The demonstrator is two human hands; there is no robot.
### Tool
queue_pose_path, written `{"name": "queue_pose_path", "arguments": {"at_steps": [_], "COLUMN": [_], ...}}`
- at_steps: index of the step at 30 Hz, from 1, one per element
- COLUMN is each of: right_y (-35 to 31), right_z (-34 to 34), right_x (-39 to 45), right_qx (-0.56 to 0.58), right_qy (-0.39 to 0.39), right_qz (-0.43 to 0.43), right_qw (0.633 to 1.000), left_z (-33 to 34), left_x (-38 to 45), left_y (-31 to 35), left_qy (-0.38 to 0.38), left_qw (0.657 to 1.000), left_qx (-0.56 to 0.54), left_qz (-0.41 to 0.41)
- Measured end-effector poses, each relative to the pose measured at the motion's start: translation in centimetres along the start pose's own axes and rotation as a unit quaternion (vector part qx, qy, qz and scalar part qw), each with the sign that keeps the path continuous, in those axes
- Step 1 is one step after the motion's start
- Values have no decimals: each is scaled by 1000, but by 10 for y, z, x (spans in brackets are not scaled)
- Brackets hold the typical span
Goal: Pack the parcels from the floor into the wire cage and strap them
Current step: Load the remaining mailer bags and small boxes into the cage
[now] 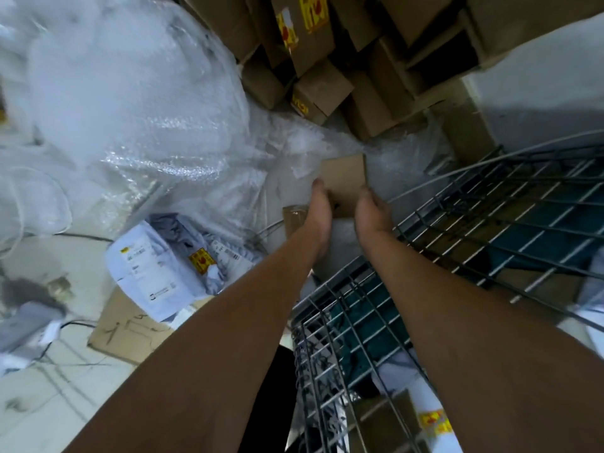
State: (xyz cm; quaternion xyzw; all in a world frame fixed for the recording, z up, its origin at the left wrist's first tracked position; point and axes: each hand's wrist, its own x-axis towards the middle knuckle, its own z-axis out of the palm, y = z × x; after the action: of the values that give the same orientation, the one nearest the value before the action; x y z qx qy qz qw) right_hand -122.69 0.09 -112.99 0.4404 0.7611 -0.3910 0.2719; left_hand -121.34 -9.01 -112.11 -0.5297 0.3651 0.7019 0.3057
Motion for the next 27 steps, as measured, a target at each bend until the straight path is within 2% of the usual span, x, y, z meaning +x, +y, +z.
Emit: {"name": "queue_pose_path", "arguments": {"at_steps": [7, 11, 13, 19, 24, 27], "right_y": [-90, -145, -166, -200, -182, -156], "right_z": [-39, -87, -114, -213, -292, -338], "right_x": [-127, -198, -226, -282, -301, -305], "right_qx": [62, 120, 160, 276, 407, 440], "right_qy": [-105, -135, -130, -85, -54, -28], "right_qz": [-32, -106, -130, -166, -155, -173], "right_qw": [992, 978, 970, 943, 898, 881], "left_z": [-2, 17, 31, 84, 126, 153], "left_x": [-147, -234, -267, -363, -417, -440], "left_y": [54, 99, 115, 130, 101, 65], "left_qy": [1, -8, -4, -54, -102, -112], "left_qw": [995, 979, 970, 935, 913, 909], "left_qx": [-25, -6, 4, -2, 27, 56], "left_qz": [92, 202, 242, 349, 395, 398]}}
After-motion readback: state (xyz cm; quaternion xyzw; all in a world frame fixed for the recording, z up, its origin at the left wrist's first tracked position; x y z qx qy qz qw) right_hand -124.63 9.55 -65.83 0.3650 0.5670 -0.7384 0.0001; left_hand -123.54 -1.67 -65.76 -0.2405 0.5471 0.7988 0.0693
